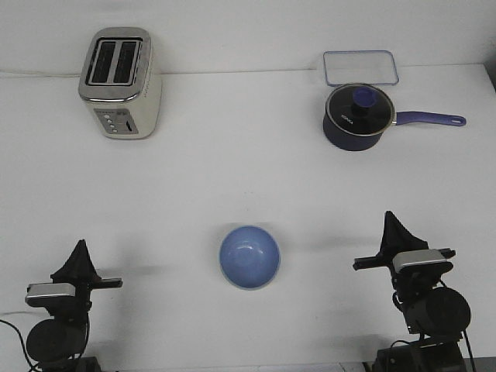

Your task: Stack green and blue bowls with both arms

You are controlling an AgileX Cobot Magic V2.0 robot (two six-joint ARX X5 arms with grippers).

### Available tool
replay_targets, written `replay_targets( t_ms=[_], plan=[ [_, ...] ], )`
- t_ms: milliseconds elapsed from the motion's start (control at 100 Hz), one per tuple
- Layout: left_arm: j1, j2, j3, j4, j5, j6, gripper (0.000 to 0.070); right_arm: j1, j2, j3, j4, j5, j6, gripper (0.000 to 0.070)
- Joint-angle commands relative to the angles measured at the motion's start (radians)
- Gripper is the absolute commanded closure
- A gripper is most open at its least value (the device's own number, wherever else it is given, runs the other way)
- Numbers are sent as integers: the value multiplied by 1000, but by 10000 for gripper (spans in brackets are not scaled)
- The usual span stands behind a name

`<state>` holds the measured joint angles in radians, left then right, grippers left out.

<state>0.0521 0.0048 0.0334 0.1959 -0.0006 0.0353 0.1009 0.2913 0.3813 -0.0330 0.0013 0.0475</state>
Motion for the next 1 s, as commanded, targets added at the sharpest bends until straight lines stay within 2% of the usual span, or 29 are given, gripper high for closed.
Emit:
replay_targets(
  t_ms=[0, 120, 290, 360, 540, 700, 780, 990],
  plan=[
    [0, 0, -19, 13, 0, 2, 686, 2, 3, -1, 11, 0, -12, 700],
    [0, 0, -19, 13, 0, 2, 686, 1, 3, -1, 11, 2, -27, 700],
    [0, 0, -19, 13, 0, 2, 687, -10, -22, -46, 9, 51, -168, 700],
    [0, 0, -19, 14, 0, 2, 686, -20, -81, -104, 10, 51, -235, 700],
    [0, 0, -19, 13, 0, 2, 686, -54, -286, -274, 3, 51, -307, 700],
    [0, 0, -19, 15, 0, 2, 686, -69, -290, -371, 43, 51, -312, 700],
    [0, 0, -19, 9, 0, 2, 686, -69, -290, -368, -6, 51, -310, 700],
    [0, 0, -19, 13, 0, 2, 686, -69, -290, -368, 3, 51, -312, 700]
  ],
)
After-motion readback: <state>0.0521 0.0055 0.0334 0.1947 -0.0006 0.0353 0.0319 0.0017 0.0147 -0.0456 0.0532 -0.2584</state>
